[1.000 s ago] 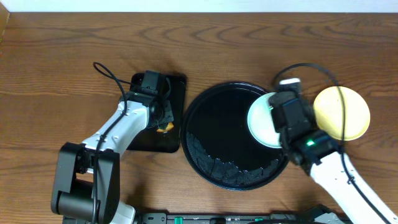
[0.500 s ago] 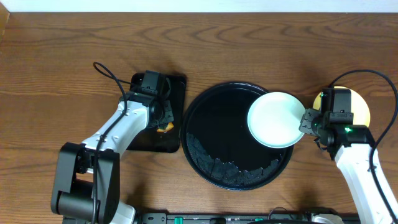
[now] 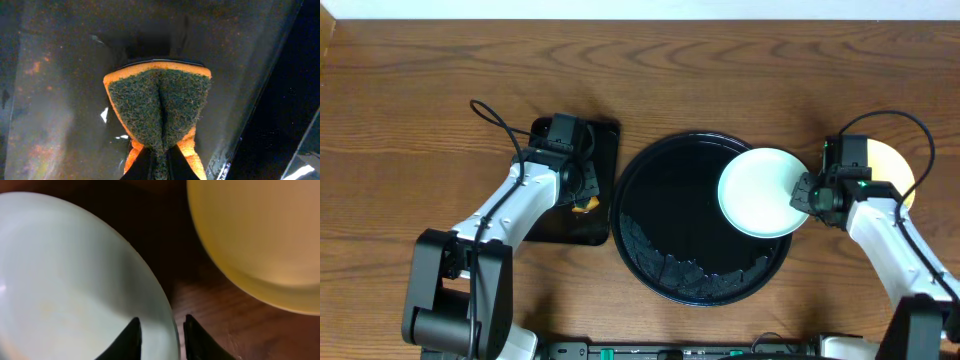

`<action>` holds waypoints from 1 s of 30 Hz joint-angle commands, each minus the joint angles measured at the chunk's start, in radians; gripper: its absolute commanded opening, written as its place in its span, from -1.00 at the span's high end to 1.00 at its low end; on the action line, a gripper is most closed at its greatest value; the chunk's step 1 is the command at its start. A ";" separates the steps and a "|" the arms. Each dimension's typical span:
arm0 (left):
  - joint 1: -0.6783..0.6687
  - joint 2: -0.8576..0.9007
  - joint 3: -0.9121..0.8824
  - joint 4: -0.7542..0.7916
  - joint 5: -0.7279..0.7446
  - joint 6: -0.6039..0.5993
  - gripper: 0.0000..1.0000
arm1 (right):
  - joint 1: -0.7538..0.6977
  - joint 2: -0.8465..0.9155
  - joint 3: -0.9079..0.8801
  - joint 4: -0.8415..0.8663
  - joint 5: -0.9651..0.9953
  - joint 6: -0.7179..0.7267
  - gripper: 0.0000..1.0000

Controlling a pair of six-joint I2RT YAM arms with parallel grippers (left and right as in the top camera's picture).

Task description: Clean dirty plates on tray and stack at the side

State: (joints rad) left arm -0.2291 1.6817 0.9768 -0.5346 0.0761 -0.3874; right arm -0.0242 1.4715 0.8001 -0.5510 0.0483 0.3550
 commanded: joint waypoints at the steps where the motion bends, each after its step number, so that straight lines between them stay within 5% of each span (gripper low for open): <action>1: 0.006 0.004 0.008 -0.002 -0.001 0.013 0.85 | -0.002 -0.002 -0.009 0.018 -0.018 0.010 0.67; 5: 0.006 0.004 0.008 -0.004 -0.001 0.013 0.85 | -0.002 -0.011 -0.008 0.042 -0.034 0.008 0.97; 30: 0.006 0.004 0.008 -0.004 0.000 0.013 0.85 | 0.103 -0.372 0.006 0.123 -0.064 -0.396 0.98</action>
State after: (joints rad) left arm -0.2291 1.6817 0.9768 -0.5358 0.0761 -0.3874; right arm 0.0597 1.1130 0.7967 -0.4286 -0.0273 0.0090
